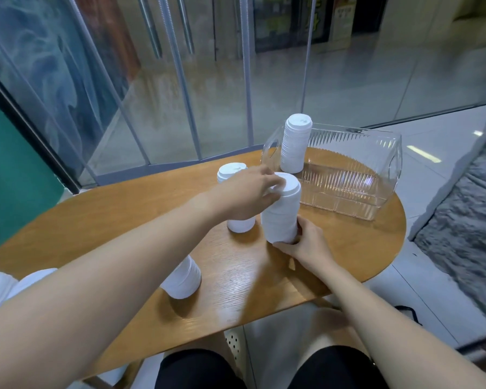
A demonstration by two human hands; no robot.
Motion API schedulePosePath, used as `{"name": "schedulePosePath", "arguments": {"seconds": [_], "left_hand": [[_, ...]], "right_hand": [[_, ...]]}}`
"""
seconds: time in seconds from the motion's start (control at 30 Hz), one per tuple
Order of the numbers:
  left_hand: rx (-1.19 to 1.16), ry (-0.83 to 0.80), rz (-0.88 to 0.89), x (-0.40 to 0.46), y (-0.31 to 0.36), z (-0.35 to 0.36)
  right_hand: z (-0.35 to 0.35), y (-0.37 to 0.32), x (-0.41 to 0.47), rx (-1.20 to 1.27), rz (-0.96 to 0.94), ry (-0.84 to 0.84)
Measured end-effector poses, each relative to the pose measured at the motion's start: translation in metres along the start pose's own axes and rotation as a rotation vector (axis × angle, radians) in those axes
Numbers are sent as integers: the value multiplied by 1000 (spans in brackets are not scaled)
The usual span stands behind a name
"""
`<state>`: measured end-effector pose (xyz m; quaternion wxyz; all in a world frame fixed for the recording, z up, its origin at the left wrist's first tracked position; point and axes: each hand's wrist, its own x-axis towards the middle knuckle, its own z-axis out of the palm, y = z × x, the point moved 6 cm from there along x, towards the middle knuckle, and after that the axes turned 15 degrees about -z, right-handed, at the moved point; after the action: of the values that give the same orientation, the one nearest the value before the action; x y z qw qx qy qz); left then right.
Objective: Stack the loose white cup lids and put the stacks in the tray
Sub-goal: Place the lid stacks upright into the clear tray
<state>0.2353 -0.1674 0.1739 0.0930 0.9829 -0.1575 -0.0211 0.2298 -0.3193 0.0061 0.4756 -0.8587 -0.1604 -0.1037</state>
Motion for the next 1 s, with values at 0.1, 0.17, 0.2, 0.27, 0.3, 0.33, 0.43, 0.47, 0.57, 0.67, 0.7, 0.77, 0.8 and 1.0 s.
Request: {"name": "schedulePosePath", "arguments": {"seconds": [0.1,0.17,0.2,0.27,0.3,0.33,0.43,0.47,0.57,0.67,0.7,0.77,0.8,1.0], "left_hand": [[-11,19,12,10,2,-7],[-22,40,24,20,5,-13],[-32,48,31,25,6,-16],[-47,66,59,37,11,-20],[-46,74,70,44,14,-22],[-42,82,80,51,17,-25],[-27,124,126,71,27,-37],[-22,144,150,79,32,-42],[0,178,190,107,47,-55],[13,179,192,141,60,-64],[12,172,197,153,64,-65],[16,142,202,177,70,-65],[16,125,204,188,72,-64],[0,69,218,248,63,-46]], "right_hand": [[-13,0,8,3,-24,23],[-22,-2,15,-1,-49,45],[-28,-2,19,-6,-60,54],[-38,-1,29,-8,-76,69],[-44,-1,35,-2,-81,80],[-51,-1,40,-1,-84,96],[-74,1,56,-6,-81,149],[-82,2,62,-4,-80,169],[-100,6,83,4,-57,192],[-116,18,105,7,-6,185],[-120,24,111,10,14,187],[-126,38,124,11,46,220],[-127,45,129,10,61,240],[-115,83,162,46,151,267]]}}
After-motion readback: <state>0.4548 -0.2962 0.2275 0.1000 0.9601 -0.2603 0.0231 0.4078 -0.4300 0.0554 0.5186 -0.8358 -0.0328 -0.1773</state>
